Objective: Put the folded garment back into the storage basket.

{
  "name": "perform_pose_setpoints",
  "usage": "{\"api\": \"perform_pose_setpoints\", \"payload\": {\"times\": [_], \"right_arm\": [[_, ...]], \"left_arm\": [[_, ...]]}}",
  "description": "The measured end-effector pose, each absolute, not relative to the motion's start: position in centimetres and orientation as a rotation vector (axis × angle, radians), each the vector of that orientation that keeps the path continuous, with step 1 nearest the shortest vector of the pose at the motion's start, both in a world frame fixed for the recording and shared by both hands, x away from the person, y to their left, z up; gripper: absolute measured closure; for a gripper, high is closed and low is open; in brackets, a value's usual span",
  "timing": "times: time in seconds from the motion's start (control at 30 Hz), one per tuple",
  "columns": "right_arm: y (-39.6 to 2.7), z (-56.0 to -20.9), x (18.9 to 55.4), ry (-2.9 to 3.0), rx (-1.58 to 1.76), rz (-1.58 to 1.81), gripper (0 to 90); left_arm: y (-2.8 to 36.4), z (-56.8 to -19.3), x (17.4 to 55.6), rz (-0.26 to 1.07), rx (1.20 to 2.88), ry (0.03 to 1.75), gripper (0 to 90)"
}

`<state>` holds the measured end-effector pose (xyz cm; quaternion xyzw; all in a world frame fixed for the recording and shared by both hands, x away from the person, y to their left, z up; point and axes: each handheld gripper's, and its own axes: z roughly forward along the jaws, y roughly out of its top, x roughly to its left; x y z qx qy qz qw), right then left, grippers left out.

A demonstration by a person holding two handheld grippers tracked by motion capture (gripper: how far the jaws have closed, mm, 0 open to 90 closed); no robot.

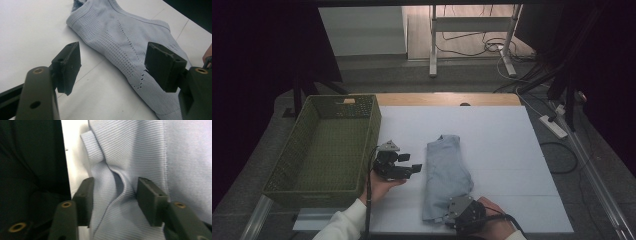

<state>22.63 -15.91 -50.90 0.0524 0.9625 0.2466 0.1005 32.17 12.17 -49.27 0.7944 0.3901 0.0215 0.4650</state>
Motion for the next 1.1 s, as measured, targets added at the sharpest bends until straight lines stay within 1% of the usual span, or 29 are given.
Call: {"api": "perform_pose_setpoints", "payload": {"times": [0.1, 0.17, 0.27, 0.43, 0.7, 1.1], "right_arm": [[-15.8, -50.8, 22.8, 2.829, 0.139, 0.714, 61.5], [-15.8, -50.8, 22.9, 2.812, 0.145, 0.710, 69.7], [-15.9, -50.7, 23.2, 2.823, 0.152, 0.719, 75.3], [-16.6, -50.6, 23.8, 2.867, 0.230, 0.815, 78.4], [-16.9, -49.6, 23.8, 2.850, 0.273, 1.027, 80.0], [-17.0, -49.4, 23.8, 2.877, 0.294, 1.119, 80.2]], "left_arm": [[12.2, -49.3, 32.2, 0.054, 1.952, 0.958, 29.9], [12.1, -49.3, 32.2, 0.054, 1.952, 0.958, 29.9], [12.2, -49.3, 32.2, 0.054, 1.953, 0.958, 30.0], [12.2, -49.3, 32.3, 0.055, 1.950, 0.960, 29.9], [12.2, -49.4, 32.4, 0.051, 1.950, 0.962, 29.9], [11.5, -49.6, 32.8, 0.050, 1.955, 0.965, 29.9]]}}
